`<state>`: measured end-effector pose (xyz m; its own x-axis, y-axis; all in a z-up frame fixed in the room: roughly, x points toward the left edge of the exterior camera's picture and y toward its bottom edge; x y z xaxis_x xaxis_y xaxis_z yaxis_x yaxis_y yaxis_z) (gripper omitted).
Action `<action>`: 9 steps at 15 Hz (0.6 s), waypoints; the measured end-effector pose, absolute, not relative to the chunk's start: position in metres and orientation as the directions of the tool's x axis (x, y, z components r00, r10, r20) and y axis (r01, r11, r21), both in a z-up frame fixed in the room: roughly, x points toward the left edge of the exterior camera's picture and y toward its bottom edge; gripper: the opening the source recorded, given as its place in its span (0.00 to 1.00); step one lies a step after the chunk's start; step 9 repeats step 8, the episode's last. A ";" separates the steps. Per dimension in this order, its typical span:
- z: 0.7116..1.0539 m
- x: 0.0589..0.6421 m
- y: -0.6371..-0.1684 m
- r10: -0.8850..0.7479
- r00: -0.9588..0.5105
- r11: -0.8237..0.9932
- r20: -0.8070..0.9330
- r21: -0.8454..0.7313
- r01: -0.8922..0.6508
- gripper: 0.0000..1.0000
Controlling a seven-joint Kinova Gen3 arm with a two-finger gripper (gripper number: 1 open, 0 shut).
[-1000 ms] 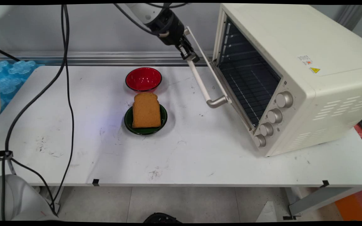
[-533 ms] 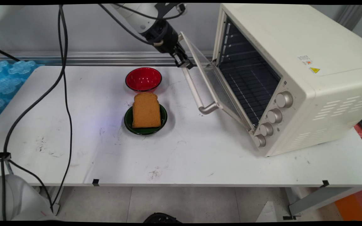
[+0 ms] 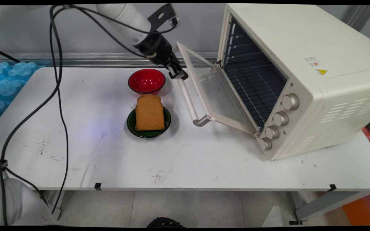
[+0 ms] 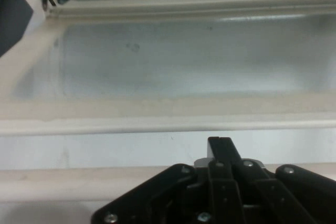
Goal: Open the oven
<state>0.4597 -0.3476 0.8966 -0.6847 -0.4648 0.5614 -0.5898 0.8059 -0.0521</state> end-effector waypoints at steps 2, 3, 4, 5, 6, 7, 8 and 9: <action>0.887 0.463 -0.340 -0.466 -0.685 0.809 0.560 -0.043 -0.586 0.00; 0.883 0.465 -0.337 -0.466 -0.685 0.811 0.560 -0.039 -0.584 0.00; 0.879 0.466 -0.334 -0.466 -0.686 0.813 0.559 -0.036 -0.582 0.00; 0.875 0.468 -0.330 -0.467 -0.687 0.814 0.557 -0.033 -0.580 0.00; 0.871 0.470 -0.328 -0.467 -0.688 0.815 0.556 -0.031 -0.579 0.00; 0.868 0.473 -0.324 -0.467 -0.690 0.816 0.553 -0.029 -0.577 0.00; 0.865 0.475 -0.322 -0.468 -0.691 0.817 0.551 -0.028 -0.575 0.00; 0.865 0.475 -0.322 -0.468 -0.691 0.817 0.551 -0.028 -0.575 0.00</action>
